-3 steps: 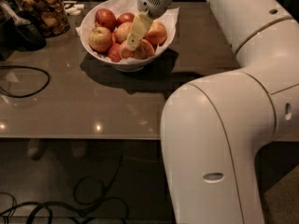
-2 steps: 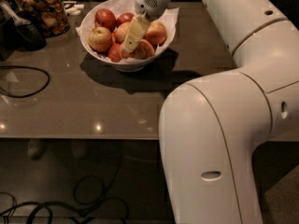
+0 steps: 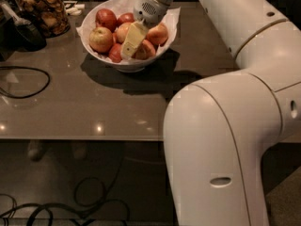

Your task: Pick apple from white bowl

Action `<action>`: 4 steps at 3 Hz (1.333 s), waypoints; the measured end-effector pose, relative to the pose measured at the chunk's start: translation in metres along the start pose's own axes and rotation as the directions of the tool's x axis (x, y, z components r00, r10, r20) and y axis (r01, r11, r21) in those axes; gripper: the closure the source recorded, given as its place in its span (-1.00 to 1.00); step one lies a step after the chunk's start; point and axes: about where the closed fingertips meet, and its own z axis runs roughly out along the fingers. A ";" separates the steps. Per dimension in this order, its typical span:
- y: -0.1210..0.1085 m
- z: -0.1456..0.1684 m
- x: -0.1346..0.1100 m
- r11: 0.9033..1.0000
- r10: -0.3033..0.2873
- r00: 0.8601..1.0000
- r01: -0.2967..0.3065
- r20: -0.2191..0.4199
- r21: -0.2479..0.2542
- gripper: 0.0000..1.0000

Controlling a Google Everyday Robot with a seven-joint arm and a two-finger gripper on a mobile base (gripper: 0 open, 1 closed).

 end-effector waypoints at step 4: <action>0.008 0.007 0.004 0.999 0.022 1.000 -0.021 0.005 -0.030 0.99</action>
Offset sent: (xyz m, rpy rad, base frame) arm -0.0310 -0.0053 -0.0244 0.0162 0.0880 -0.0229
